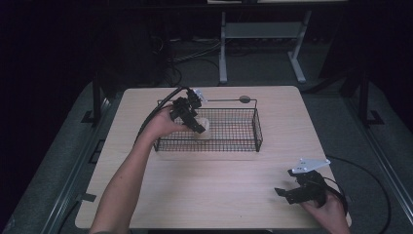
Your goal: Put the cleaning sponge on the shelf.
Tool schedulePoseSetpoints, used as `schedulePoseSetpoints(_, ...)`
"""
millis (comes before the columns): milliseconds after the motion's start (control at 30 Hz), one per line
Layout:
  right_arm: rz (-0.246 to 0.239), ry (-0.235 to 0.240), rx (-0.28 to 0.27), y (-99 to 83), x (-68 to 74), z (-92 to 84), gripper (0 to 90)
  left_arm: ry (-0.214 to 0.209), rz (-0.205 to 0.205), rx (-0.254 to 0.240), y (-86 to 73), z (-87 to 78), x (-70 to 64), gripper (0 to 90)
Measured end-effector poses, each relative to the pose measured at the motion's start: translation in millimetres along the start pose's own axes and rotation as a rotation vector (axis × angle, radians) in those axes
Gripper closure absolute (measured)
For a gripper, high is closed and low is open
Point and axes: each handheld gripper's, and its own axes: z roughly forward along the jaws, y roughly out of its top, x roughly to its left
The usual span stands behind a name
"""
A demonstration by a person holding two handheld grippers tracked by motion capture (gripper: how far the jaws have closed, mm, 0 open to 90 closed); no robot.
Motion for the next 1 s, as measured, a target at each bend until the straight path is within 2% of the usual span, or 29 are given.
schedulePoseSetpoints(200, 0.0, -0.003, 0.001, 0.2, -0.2, -0.4, 15.1, 0.008, 0.025, 0.002, -0.6, -6.0, -6.9, 20.7)
schedulePoseSetpoints(333, 0.0, -0.002, 0.001, 0.3, -0.7, -0.2, 15.1, 0.006, 0.029, -0.025, -4.8, -11.2, -10.8, 21.2)
schedulePoseSetpoints(500, -0.003, -0.002, 0.003, 0.4, -1.0, 0.0, 15.1, 0.008, 0.035, -0.025, -9.6, -13.3, -18.1, 21.2)
schedulePoseSetpoints(600, -0.002, -0.005, 0.001, 0.4, -0.8, -0.2, 15.1, 0.014, 0.044, -0.008, -11.7, -14.6, -21.2, 21.1)
schedulePoseSetpoints(1000, -0.008, -0.012, 0.006, 0.7, -0.3, -0.6, 15.0, 0.015, 0.049, -0.028, -23.7, -20.0, -35.7, 21.3)
